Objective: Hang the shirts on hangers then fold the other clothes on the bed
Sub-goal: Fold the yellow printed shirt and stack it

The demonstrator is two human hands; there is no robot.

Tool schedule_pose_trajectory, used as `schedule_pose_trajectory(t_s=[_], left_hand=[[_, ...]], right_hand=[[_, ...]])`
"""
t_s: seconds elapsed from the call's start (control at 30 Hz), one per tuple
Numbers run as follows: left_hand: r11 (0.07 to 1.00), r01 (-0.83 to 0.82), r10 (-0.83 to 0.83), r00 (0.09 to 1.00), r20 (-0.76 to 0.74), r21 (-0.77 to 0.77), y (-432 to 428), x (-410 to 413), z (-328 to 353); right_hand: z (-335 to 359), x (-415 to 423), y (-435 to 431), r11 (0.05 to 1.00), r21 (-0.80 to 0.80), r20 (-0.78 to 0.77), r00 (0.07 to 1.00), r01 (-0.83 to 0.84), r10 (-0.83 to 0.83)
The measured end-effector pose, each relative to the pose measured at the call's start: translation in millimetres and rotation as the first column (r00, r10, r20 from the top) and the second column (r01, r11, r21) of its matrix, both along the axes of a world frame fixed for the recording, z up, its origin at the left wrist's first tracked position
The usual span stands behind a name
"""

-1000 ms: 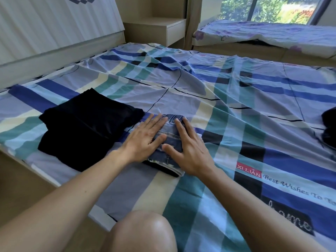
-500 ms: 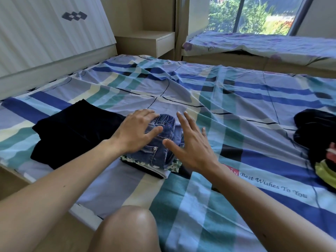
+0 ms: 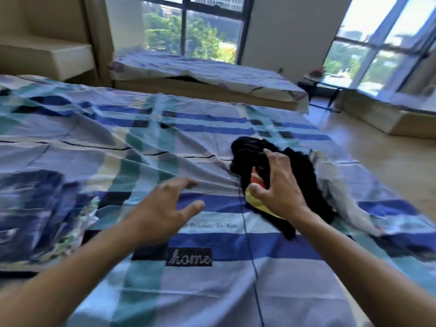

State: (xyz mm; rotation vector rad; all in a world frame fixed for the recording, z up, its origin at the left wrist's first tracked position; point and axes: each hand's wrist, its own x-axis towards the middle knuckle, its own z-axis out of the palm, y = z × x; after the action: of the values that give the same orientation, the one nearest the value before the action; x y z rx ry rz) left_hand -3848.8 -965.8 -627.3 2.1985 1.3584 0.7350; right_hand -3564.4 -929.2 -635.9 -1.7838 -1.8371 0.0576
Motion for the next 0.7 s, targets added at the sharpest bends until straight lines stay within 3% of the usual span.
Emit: schedule_pose_trajectory(t_s=[0.13,0.27,0.37,0.43,0.57,0.7], left_hand=[[0.993,0.083,-0.087,0.995,-0.045,-0.08,-7.2,37.2,-21.2],[0.994,0.09,-0.097,0.991,-0.092,-0.069,-11.1,43.7,-31.4],[0.994,0.088,-0.095,0.988,-0.124,-0.066,-9.7,44.8,-37.2],[0.991,0.098,-0.109,0.985,-0.132,-0.088,-7.4,44.9,-42.6],[0.989,0.099,-0.113,0.987,-0.116,-0.114,-2.9,46.8,-52.5],[0.99,0.11,-0.119,0.988,-0.101,-0.09,-3.9,51.3,-48.4]], right_hand=[[-18.3,84.8,9.9,0.93,-0.115,0.012,0.937,0.349,-0.35],[-34.8,149.0,11.1,0.81,-0.079,0.154,0.81,0.581,-0.566],[-47.4,188.5,13.7,0.76,-0.198,-0.01,0.774,0.619,-0.633],[-50.9,200.6,14.5,0.789,-0.192,-0.123,0.784,0.583,-0.609],[-38.2,191.5,11.7,0.835,0.001,-0.217,0.816,0.55,-0.536],[4.6,157.2,5.4,0.911,0.192,-0.466,0.851,0.364,-0.242]])
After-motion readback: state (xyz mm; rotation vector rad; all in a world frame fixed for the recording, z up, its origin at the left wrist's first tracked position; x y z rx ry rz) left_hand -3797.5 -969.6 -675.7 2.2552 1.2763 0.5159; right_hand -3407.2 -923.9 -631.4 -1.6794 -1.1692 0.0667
